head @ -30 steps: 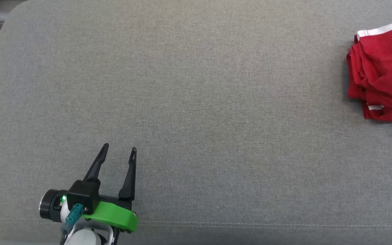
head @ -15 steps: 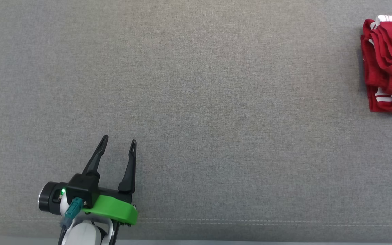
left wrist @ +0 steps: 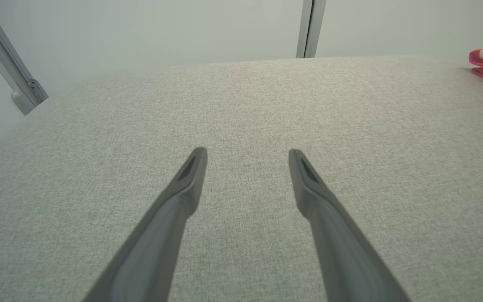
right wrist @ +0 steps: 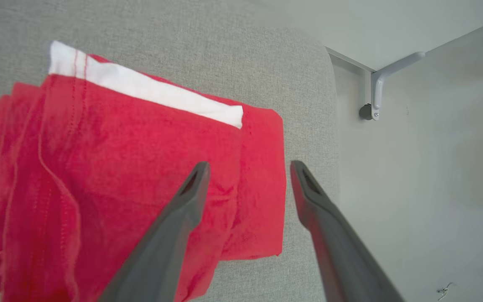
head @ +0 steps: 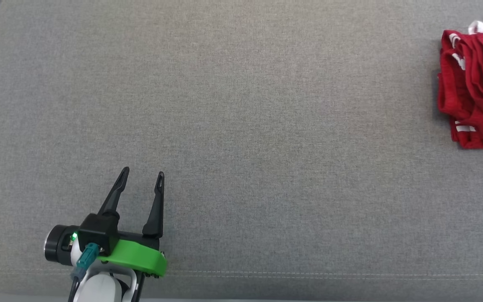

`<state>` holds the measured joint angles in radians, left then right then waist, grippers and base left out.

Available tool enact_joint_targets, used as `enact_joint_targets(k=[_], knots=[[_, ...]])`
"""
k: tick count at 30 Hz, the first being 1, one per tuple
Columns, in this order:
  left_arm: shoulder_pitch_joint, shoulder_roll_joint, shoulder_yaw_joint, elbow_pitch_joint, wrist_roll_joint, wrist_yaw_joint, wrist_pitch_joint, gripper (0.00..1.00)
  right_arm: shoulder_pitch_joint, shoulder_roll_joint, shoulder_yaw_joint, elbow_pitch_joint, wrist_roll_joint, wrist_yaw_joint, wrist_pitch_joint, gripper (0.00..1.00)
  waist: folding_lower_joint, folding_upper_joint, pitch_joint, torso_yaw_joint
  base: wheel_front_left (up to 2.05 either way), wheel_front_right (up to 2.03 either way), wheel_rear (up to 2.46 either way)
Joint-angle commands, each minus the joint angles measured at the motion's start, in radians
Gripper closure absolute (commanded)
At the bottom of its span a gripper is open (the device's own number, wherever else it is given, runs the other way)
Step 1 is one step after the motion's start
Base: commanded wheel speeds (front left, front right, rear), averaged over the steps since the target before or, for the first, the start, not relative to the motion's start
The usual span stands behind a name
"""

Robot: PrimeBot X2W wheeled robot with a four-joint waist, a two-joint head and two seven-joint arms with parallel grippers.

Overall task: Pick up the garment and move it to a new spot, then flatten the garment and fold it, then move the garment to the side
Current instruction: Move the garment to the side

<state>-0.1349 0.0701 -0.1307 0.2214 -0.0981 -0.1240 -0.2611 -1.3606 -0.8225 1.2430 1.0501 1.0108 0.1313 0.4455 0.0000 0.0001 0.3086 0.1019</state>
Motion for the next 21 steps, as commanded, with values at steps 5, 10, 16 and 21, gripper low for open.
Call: enact_joint_targets(k=[5, 10, 16, 21], knots=[[0.01, -0.004, 0.01, -0.001, 0.002, 0.0, -0.004, 0.0, 0.007, 0.024, -0.021, -0.059, 0.026, -0.001, -0.162, 0.0, 0.0, -0.0001, -0.036, -0.01, 0.0, 0.0, 0.0], [0.026, -0.006, 0.017, 0.002, -0.003, 0.0, -0.004, 0.0, 0.068, 0.062, -0.065, -0.102, 0.102, -0.001, -0.33, 0.0, 0.0, -0.0001, -0.079, -0.015, 0.0, 0.0, 0.0], [0.056, -0.006, 0.035, -0.006, -0.007, 0.005, -0.004, 0.0, 0.154, 0.114, -0.095, -0.121, 0.164, -0.001, -0.507, 0.0, 0.0, -0.0001, -0.132, -0.025, 0.0, 0.0, 0.0], [0.085, -0.004, 0.052, -0.004, -0.007, 0.007, -0.004, 0.0, 0.222, 0.166, -0.104, -0.135, 0.183, -0.001, -0.649, 0.0, 0.0, -0.0001, -0.178, -0.038, 0.0, 0.0, 0.0]])
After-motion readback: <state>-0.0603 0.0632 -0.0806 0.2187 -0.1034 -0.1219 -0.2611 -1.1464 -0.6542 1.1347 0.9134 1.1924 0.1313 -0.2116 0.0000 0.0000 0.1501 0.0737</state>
